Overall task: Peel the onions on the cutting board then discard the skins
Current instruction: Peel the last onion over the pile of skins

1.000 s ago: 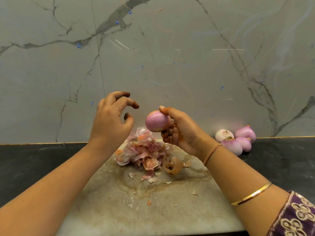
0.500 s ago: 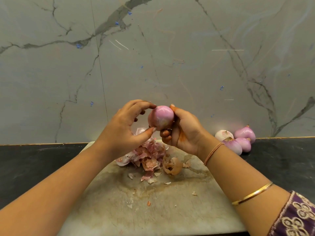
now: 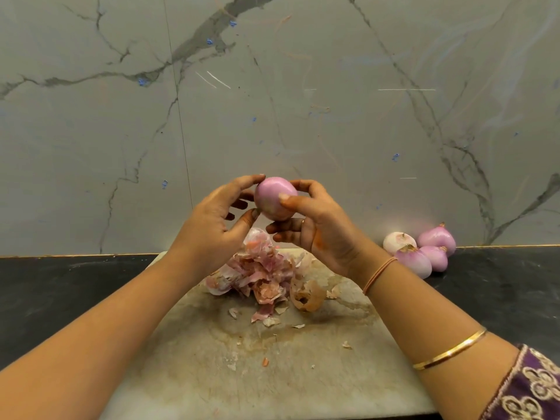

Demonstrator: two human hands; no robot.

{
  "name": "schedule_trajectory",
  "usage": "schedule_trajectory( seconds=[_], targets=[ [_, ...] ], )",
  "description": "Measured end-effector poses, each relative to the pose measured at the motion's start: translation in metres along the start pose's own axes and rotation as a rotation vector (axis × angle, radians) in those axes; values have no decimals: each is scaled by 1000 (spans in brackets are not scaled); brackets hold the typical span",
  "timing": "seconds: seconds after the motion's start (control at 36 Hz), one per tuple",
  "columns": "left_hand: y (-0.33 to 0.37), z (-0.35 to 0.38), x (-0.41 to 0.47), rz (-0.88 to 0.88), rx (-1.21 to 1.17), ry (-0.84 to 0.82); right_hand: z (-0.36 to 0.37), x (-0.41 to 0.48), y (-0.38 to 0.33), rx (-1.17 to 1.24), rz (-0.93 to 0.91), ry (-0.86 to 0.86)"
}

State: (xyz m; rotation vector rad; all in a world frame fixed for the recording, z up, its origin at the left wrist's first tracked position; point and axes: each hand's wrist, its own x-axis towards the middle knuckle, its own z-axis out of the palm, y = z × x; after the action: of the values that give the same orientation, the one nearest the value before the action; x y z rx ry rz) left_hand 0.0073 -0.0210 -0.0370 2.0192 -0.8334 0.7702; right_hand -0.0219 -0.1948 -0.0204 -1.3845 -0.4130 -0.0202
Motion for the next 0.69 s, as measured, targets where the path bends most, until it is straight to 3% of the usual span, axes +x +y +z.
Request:
schedule_trajectory(
  seconds=[0.11, 0.22, 0.53, 0.61, 0.69],
  targets=[
    [2, -2, 2, -39, 25, 27, 0, 0, 3, -293, -74, 62],
    [7, -1, 1, -79, -3, 12, -1, 0, 3, -390, -140, 60],
    [15, 4, -5, -188, -170, -161, -7, 0, -4, -119, -155, -11],
    [16, 5, -4, -194, -214, -116, -6, 1, -3, -75, -164, 19],
    [16, 3, -2, -239, -230, -29, -5, 1, -3, -195, -160, 87]
  ],
)
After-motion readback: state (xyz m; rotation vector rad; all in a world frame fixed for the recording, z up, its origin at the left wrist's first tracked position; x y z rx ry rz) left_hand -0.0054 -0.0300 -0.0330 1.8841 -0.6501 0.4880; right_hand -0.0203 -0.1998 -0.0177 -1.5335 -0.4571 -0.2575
